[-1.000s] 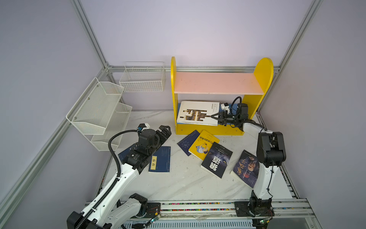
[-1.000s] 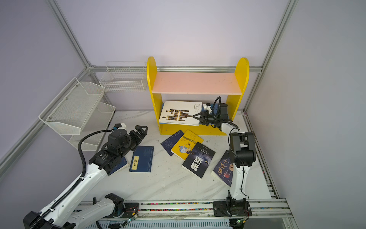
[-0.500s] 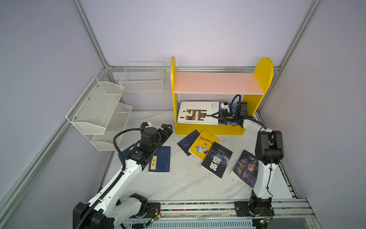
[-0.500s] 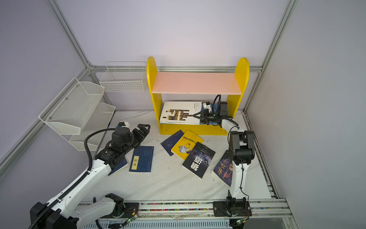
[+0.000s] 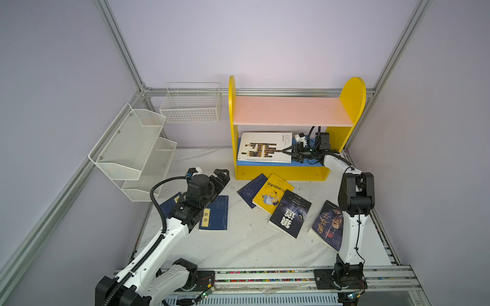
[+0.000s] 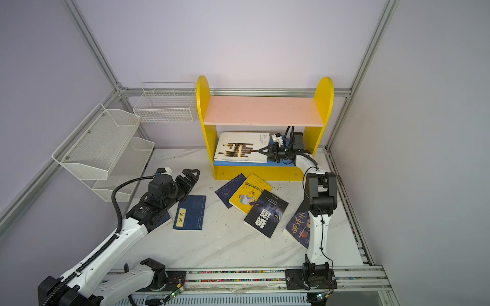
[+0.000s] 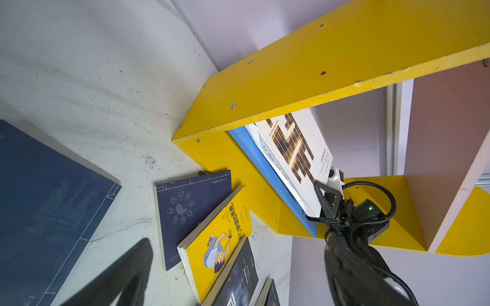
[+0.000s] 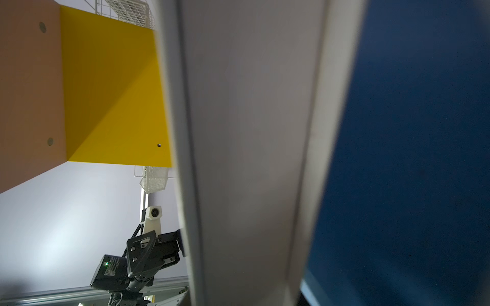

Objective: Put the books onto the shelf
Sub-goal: 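Press the white book flat onto the blue shelf with the right gripper, then push the white book deeper along the blue shelf with the right gripper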

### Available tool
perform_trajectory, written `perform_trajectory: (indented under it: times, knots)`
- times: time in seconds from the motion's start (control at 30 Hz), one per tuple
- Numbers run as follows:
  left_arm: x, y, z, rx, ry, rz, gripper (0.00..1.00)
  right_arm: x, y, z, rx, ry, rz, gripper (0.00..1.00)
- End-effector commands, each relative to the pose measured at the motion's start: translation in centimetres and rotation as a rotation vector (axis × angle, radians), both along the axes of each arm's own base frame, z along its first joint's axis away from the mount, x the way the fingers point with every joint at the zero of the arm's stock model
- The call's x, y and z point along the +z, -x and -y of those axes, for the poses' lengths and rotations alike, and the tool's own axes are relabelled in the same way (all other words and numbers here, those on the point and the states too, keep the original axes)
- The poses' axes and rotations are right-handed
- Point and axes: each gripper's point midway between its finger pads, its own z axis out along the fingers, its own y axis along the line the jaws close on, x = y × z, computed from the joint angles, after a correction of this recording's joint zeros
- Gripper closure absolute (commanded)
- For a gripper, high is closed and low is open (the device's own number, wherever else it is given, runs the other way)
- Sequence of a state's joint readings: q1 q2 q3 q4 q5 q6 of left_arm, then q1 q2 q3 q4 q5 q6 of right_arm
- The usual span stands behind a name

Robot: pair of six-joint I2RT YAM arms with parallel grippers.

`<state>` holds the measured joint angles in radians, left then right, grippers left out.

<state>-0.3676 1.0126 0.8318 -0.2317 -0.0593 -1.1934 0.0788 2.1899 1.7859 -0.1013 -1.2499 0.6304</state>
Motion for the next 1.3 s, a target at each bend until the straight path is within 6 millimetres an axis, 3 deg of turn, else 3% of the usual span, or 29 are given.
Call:
perform_trajectory:
  times: [0.0,0.17,0.37,0.5,0.57,0.7,0.77,0.83,1.13,1.27]
  knots:
    - [-1.0,-0.3,0.0,0.005,0.01,-0.002,0.0,0.7,0.5,-0.6,0.036,-0.011,0.035,0.82]
    - [-1.3,-0.6,0.5,-0.012,0.023,-0.01,0.0,1.7,0.9,-0.4,0.063,-0.032,0.057,0.82]
    - [-1.4,-0.5,0.4,-0.009,0.023,-0.008,0.01,1.3,1.0,-0.3,0.071,-0.043,0.033,0.82]
    - [-1.6,-0.5,0.3,-0.005,0.024,-0.013,0.0,0.4,0.5,-0.4,0.038,-0.018,0.013,0.75]
    - [-1.6,-0.5,0.4,-0.007,0.025,-0.012,0.01,0.0,0.1,-0.6,0.015,0.016,0.011,0.64]
    - [-1.6,-0.6,0.6,-0.012,0.032,-0.014,0.0,-2.5,-1.9,1.2,-0.123,0.338,0.022,0.59]
    - [-1.8,-0.6,0.6,-0.014,0.034,-0.018,0.0,-3.2,-2.1,1.9,-0.142,0.452,0.017,0.48]
    - [-1.9,-0.5,0.6,-0.011,0.037,-0.021,0.0,-3.1,-2.0,1.9,-0.148,0.471,0.021,0.41]
    - [-2.1,-0.5,0.5,-0.01,0.039,-0.022,0.0,-1.8,-1.6,3.1,-0.218,0.533,0.044,0.37]
    - [-2.3,-0.6,0.7,-0.018,0.041,-0.027,0.0,-0.1,-2.1,3.2,-0.264,0.507,0.091,0.39]
